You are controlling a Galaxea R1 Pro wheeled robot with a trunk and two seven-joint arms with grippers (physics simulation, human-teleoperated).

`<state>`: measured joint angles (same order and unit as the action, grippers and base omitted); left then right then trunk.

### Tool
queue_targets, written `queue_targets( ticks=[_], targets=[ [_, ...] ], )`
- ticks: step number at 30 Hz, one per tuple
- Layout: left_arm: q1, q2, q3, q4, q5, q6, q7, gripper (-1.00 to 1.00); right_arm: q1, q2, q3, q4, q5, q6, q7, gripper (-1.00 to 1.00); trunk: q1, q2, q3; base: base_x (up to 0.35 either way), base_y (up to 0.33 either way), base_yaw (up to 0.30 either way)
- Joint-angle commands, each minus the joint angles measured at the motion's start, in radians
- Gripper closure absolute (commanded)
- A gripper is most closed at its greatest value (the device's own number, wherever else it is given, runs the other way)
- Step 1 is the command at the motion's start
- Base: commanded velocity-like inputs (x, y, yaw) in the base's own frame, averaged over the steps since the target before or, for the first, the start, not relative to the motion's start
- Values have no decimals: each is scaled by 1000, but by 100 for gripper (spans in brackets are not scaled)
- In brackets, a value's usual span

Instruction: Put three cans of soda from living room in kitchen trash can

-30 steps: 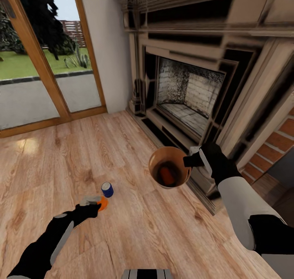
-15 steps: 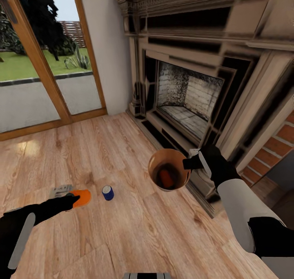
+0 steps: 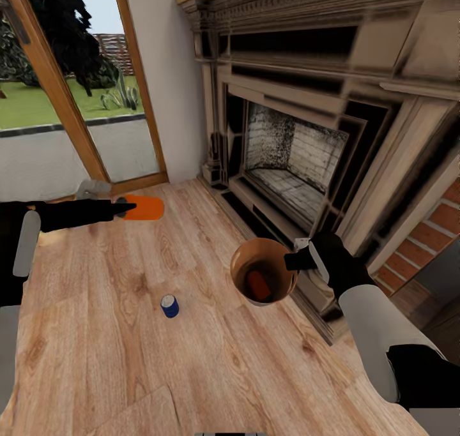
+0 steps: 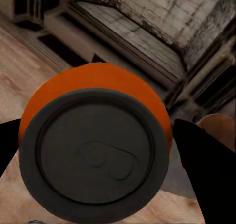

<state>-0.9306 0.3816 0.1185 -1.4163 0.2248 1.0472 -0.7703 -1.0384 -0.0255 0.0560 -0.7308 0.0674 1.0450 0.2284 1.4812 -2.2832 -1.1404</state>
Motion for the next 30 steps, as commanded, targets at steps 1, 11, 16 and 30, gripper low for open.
queue_targets(
  ticks=[1,11,16,30],
  targets=[
    [-42,10,-31,32,-22,0,-46,100,0,2,-2,1,-29,2,8,100,-4,7,3,0,0,0],
    [-645,-18,-612,496,-23,0,-525,100,-2,19,-2,41,-30,2,9,100,-42,77,34,0,0,0],
    [-737,-194,-734,699,-35,0,-568,100,-4,17,-10,124,-37,2,16,100,-61,112,50,0,0,0],
    [-625,-415,-952,827,-130,0,-351,100,-26,46,-15,288,-43,2,26,100,-115,210,94,0,0,0]
  ],
)
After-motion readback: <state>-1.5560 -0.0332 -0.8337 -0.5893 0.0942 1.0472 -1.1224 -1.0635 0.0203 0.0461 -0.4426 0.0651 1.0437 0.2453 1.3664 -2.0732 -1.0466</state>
